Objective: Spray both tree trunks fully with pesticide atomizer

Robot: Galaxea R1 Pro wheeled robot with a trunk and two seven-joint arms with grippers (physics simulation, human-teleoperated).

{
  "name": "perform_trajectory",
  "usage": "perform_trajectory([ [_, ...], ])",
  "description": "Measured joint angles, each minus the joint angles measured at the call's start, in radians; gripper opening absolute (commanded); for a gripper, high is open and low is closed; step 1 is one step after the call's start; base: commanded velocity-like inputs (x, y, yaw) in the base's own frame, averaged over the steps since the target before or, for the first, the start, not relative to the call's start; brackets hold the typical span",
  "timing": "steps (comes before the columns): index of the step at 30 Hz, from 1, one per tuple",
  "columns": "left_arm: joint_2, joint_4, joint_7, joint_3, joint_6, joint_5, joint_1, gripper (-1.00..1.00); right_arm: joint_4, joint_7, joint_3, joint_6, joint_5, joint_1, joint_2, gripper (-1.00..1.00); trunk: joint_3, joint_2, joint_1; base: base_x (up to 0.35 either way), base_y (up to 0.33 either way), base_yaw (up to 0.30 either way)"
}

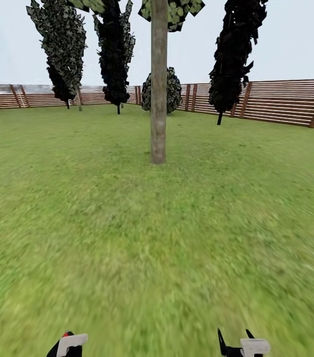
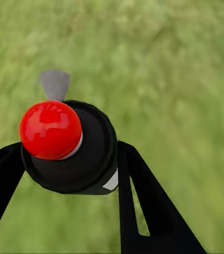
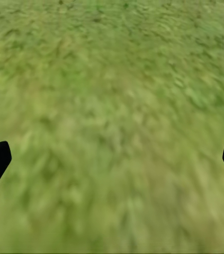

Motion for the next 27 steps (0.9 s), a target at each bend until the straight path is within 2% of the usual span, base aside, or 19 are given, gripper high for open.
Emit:
perform_trajectory([
  [27,0.000,0.000,0.002,0.000,0.000,0.000,0.000,-1.00,0.000,0.000,0.000,0.000,0.000,0.000,0.000,1.00,0.000,0.000,0.000,0.338,0.000,0.000],
])
